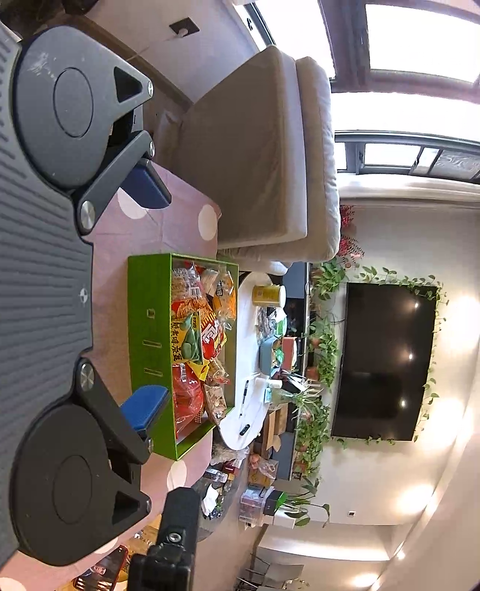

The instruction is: Organize snacks

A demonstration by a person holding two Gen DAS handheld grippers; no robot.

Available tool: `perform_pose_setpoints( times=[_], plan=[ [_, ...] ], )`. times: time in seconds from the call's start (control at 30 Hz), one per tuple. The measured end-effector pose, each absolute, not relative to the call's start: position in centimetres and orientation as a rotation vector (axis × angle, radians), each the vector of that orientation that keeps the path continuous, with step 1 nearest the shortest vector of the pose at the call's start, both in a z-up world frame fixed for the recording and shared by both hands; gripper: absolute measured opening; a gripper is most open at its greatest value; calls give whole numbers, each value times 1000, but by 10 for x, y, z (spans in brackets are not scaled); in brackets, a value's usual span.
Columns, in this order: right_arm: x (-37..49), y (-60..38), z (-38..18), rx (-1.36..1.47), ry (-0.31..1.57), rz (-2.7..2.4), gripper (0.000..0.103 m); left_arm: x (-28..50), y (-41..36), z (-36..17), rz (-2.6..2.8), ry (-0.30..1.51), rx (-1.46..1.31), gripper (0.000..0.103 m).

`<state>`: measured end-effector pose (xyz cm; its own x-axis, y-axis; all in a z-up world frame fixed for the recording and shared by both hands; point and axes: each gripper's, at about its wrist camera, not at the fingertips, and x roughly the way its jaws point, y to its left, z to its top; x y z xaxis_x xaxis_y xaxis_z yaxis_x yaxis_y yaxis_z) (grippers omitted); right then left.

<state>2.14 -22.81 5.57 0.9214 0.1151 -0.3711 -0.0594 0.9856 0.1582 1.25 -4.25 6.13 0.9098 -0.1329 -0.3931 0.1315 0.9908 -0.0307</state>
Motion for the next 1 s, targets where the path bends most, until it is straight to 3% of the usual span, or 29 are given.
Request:
perform_pose_setpoints(
  times=[1.0],
  plan=[
    [-8, -225, 46, 148, 366, 75, 80, -31, -37, 62, -135, 359, 6, 103]
  ],
)
